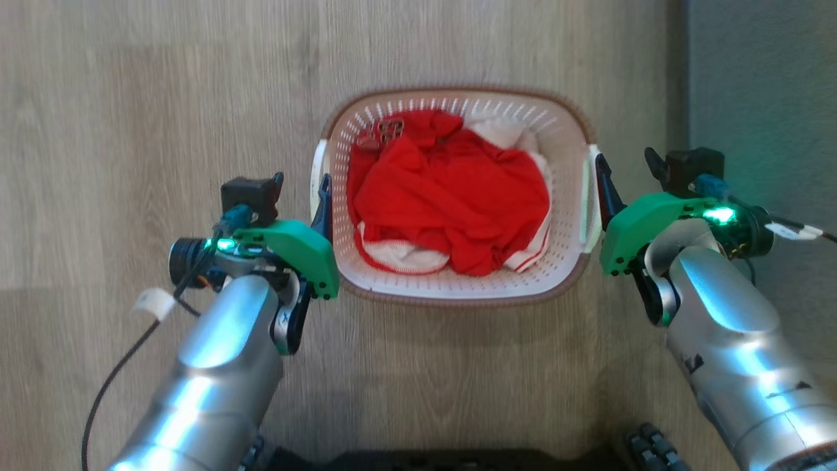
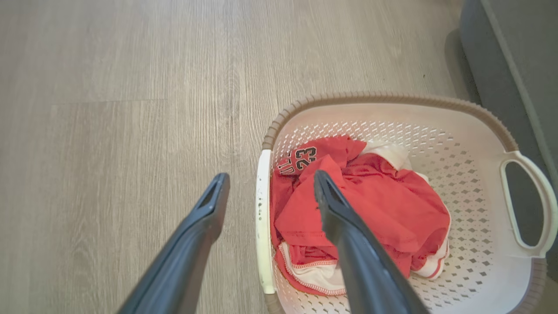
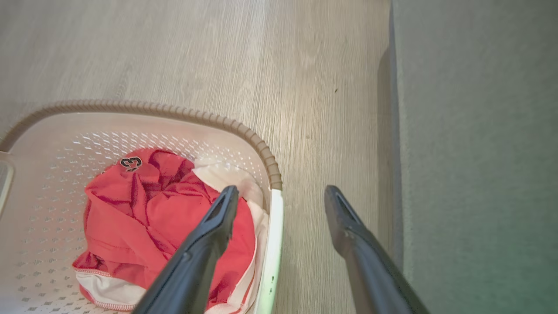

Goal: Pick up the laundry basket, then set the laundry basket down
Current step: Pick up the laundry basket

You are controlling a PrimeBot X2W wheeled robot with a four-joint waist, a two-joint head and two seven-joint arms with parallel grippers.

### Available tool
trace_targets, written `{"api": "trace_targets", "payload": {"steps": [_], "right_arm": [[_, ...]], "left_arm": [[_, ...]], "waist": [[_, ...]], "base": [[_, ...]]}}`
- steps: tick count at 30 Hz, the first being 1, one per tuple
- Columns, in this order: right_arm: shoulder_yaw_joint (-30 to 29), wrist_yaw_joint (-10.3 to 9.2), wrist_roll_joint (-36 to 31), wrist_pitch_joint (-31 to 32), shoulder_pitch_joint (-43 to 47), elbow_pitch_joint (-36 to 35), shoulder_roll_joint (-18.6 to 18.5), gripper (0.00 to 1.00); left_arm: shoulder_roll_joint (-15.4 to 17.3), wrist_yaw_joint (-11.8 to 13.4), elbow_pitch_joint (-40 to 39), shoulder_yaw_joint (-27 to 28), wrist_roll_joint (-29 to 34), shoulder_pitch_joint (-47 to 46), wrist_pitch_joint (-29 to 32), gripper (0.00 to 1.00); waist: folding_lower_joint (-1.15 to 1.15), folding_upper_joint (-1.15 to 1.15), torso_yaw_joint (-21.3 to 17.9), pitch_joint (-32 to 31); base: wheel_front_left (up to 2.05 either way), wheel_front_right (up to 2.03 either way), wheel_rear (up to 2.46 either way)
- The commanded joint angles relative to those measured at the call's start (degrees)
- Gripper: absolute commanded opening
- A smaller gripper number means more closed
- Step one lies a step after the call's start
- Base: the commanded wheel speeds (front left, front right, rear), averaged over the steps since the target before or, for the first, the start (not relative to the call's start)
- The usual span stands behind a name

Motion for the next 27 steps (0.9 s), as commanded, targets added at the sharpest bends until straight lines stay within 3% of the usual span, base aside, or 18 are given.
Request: {"api": "trace_targets", "payload": {"steps": [1,3,16,27], "right_arm": [[1.51,0.41,1.36,-0.31,0.73,0.71,0.71,1.0],[3.61,0.41,2.83,0.09,-1.36,3.71,0.51,1.0],[10.12,0.41,10.75,3.99,-8.34,11.27,1.87,1.0],[14.46,0.41,14.82,5.5,-11.75,13.29,2.56,1.0]], "left_arm": [[0.74,-0.66,0.24,0.5,-0.66,-0.86,-0.38,1.0],[0.74,-2.81,4.66,-2.85,-2.51,-3.27,-0.38,1.0],[0.74,-4.27,17.51,-9.47,-7.98,-12.91,0.18,1.0],[0.74,-6.84,20.75,-15.82,-11.65,-17.62,4.21,1.0]], "waist": [[-0.02,0.0,0.81,2.94],[-0.02,0.0,1.11,5.09],[-0.02,0.0,-0.2,11.51],[-0.02,0.0,-1.04,14.34]], "base": [[0.0,0.0,0.0],[0.0,0.0,0.0],[0.0,0.0,0.0],[0.0,0.0,0.0]]}}
